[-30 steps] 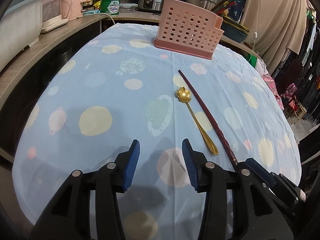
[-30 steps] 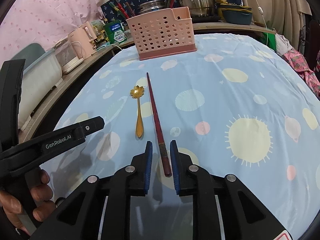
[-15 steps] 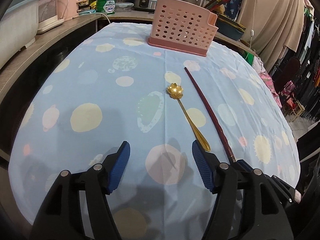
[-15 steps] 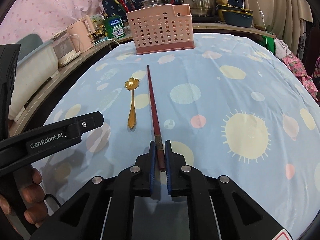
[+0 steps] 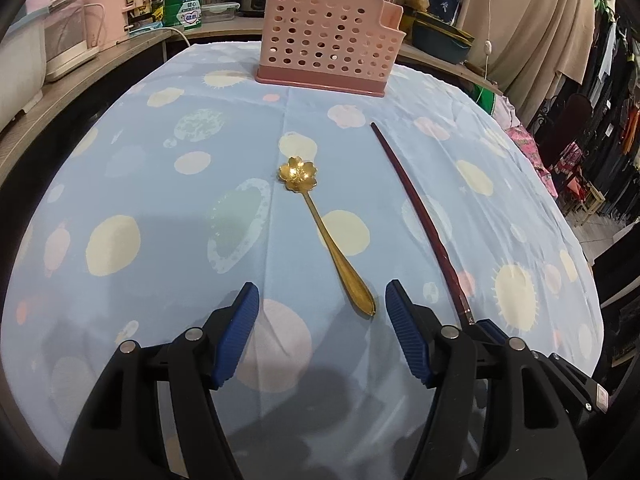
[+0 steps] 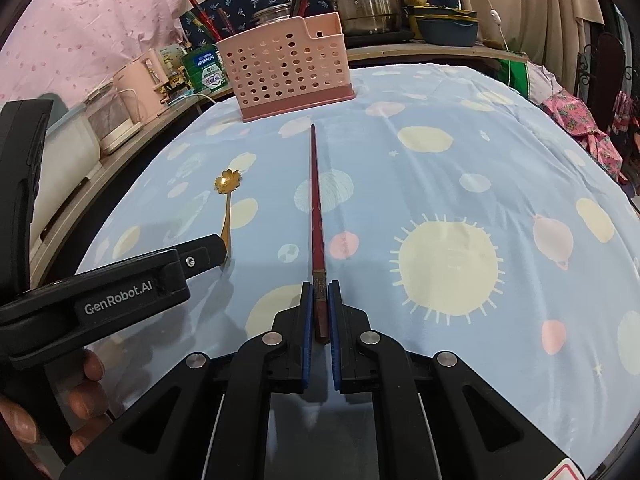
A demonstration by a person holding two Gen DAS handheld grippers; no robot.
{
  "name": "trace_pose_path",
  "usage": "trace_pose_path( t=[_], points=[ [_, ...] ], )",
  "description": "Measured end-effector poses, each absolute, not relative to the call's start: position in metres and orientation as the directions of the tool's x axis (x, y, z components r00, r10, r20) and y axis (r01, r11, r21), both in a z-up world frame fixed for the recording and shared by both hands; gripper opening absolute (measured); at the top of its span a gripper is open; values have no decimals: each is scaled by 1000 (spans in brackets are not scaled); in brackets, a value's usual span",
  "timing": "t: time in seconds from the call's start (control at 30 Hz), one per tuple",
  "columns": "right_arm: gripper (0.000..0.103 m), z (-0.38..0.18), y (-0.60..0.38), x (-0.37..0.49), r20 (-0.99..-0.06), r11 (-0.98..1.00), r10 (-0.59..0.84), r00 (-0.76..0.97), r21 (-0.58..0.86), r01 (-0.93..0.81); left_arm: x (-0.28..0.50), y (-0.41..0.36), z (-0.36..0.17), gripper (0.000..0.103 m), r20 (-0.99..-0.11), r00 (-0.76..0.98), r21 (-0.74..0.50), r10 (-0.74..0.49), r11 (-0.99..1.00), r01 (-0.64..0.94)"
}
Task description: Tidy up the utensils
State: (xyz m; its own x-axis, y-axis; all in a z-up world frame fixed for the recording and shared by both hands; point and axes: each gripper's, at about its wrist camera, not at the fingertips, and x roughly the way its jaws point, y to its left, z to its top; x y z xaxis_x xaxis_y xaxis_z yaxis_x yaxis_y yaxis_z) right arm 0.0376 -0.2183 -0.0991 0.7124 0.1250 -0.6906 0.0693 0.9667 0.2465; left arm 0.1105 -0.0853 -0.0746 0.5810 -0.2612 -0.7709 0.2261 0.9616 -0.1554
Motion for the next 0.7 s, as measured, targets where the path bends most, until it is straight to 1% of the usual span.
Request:
trace_pose_path(
  t=[0.17, 0.23, 0.27, 0.37, 0.43, 0.47, 0.6, 0.7],
  points=[
    [7, -100, -220, 38, -690, 967, 127, 712, 247, 67, 113, -93, -76, 61, -768, 588, -137, -253, 962, 236],
    [7, -100, -220, 38, -690, 967, 127, 712, 246, 66, 113, -96, -76, 54, -767, 590, -125, -251, 961, 246],
    [7, -100, -219, 38, -690, 967, 126, 712, 245, 67, 111, -97, -76, 52, -766, 592, -118, -249, 961, 251],
    [7, -100, -220, 38, -690, 967, 126, 712, 246, 67, 109, -98, -77, 37, -765, 592, -113, -254, 958, 265],
    [7, -100, -220, 38, -690, 967, 127, 712, 247, 68, 109, -96, -77, 18, -766, 584, -128, -269, 954, 272],
    [7, -100, -220, 38, -691, 967, 127, 712, 248, 68, 109, -95, -77, 14, -767, 578, -138, -279, 951, 276],
    [7, -100, -220, 37, -689, 965, 134, 713, 255, 65, 107, -92, -76, 11, -768, 571, -152, -292, 948, 281],
    [7, -98, -218, 35, -687, 964, 141, 713, 260, 59, 105, -89, -72, 10, -766, 569, -164, -301, 946, 280]
  ],
)
